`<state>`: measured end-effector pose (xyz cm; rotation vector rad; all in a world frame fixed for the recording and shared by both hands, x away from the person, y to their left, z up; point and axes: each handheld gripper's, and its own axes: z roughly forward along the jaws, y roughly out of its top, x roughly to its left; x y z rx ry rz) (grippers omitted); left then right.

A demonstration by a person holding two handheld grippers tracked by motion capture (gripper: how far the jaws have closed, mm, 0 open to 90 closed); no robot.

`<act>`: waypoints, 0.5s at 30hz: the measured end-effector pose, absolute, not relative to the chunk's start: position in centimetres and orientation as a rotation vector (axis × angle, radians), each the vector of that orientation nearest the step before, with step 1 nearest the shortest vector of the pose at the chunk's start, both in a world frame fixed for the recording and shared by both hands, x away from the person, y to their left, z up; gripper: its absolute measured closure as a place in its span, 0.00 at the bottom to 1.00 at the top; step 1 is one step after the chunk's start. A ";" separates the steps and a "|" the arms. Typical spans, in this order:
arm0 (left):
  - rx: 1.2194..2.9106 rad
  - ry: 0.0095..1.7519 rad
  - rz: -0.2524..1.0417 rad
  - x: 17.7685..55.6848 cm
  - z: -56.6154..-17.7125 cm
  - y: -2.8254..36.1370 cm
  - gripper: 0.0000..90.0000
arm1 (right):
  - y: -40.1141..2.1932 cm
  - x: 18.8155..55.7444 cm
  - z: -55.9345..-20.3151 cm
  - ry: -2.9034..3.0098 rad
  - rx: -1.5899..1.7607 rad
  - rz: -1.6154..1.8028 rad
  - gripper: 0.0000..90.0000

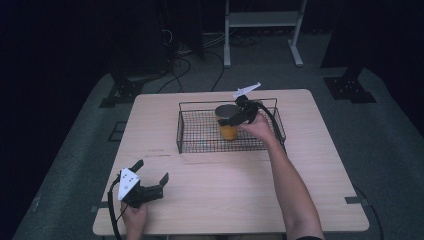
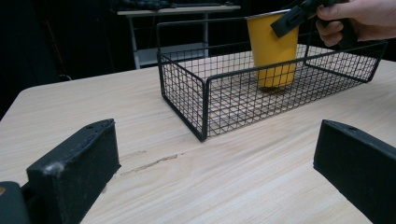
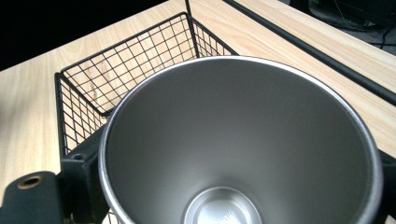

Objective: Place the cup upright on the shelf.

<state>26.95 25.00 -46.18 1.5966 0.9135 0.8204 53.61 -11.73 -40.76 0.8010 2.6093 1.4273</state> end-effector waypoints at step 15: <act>1.596 0.913 0.821 26.9 -46.2 25.0 0.00 | -11.8 53.6 -41.3 2.626 0.806 1.385 0.11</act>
